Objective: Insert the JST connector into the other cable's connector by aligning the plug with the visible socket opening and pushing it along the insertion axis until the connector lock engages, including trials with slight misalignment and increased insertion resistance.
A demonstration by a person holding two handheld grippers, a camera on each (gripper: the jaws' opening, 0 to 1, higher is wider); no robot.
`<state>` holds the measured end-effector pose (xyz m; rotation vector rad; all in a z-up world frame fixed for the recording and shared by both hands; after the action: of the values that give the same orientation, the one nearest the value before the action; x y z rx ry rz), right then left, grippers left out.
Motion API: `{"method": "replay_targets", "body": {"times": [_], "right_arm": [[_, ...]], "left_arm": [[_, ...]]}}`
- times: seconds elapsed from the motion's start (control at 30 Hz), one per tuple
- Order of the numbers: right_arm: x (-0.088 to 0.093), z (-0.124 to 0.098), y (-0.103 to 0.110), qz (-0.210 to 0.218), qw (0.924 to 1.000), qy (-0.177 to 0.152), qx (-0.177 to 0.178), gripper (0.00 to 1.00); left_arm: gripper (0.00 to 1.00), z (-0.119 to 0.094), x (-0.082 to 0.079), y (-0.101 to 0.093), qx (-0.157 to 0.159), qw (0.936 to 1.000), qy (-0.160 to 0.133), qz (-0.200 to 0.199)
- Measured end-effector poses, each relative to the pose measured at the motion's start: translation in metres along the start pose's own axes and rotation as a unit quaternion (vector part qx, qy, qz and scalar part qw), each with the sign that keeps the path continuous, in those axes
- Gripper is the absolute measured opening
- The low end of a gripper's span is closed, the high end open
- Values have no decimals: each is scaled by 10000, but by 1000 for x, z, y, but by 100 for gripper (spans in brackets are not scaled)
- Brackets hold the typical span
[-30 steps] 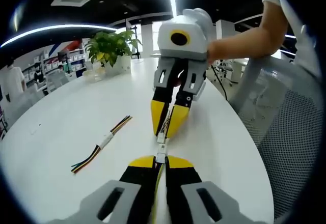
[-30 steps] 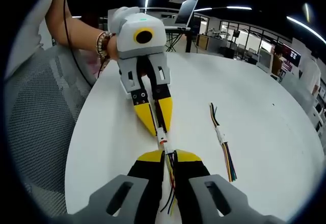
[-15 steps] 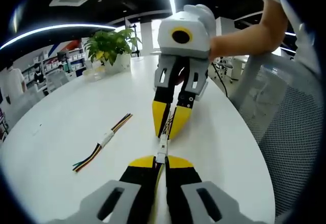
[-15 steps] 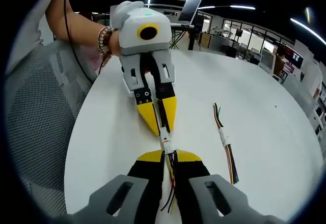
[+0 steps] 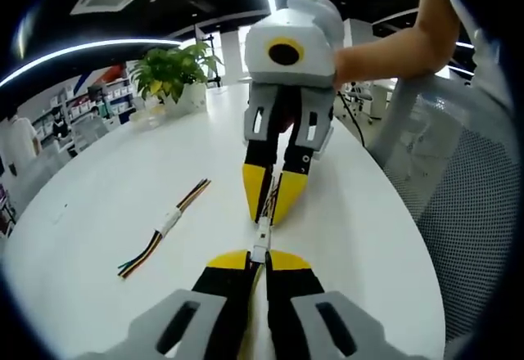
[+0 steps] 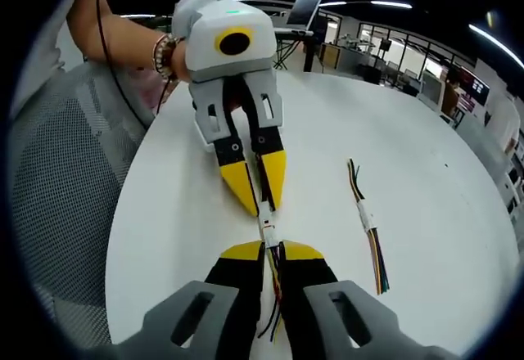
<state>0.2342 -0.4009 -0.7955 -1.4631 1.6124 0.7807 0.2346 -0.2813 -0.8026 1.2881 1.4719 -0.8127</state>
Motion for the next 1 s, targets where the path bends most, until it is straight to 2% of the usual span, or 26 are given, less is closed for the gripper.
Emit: {"method": "replay_targets", "body": {"times": [0.07, 0.13, 0.5, 0.6, 0.8, 0.9, 1.0], "right_arm": [[-2, 2, 2, 12, 10000, -44, -29, 4], [-4, 4, 3, -118, 9999, 67, -29, 4], [-7, 4, 1, -92, 10000, -20, -6, 4], [-13, 2, 0, 11, 9997, -236, 6, 3], [-18, -1, -1, 164, 9988, -448, 65, 3], [-17, 0, 1, 229, 9987, -456, 8, 2], [-19, 3, 3, 287, 9980, -554, -46, 2]], "left_arm": [[0, 3, -4, -2, 27, 9999, -140, -62], [0, 4, -4, -3, 54, 10000, -15, 80], [0, 0, -6, -1, 26, 10000, -66, 36], [0, -2, -8, -1, 66, 9999, -103, 110], [0, -7, -14, 3, 50, 9997, -228, 107], [0, -6, -14, 1, 115, 9997, -194, 137], [0, -5, -10, 0, 205, 9993, -17, 302]]}}
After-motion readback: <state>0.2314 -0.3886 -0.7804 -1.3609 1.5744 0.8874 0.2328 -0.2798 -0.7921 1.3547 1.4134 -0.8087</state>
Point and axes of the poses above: the point that each gripper's makers call its tool centre point, and the gripper's own axes: z roughly forward along the fingers, y roughly to its left, x roughly out of its underside, the point moved 7 cm from there along -z, roughly backward along the fingers, and after that the axes turned 15 degrees about -y, right-handed, at the moved point
